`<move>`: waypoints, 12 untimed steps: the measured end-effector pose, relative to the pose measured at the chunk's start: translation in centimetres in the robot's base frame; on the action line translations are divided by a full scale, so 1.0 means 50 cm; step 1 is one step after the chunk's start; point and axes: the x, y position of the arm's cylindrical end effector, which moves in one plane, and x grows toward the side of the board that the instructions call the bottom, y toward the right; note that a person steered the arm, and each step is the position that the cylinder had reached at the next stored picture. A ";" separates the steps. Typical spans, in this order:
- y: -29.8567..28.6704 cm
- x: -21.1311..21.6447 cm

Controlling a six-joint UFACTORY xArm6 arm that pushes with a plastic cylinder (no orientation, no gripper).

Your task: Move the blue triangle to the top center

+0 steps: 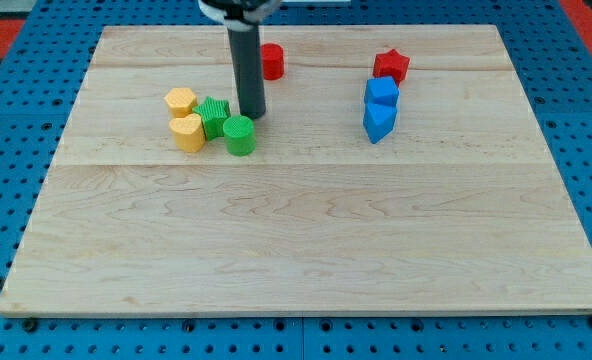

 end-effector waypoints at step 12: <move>0.045 -0.040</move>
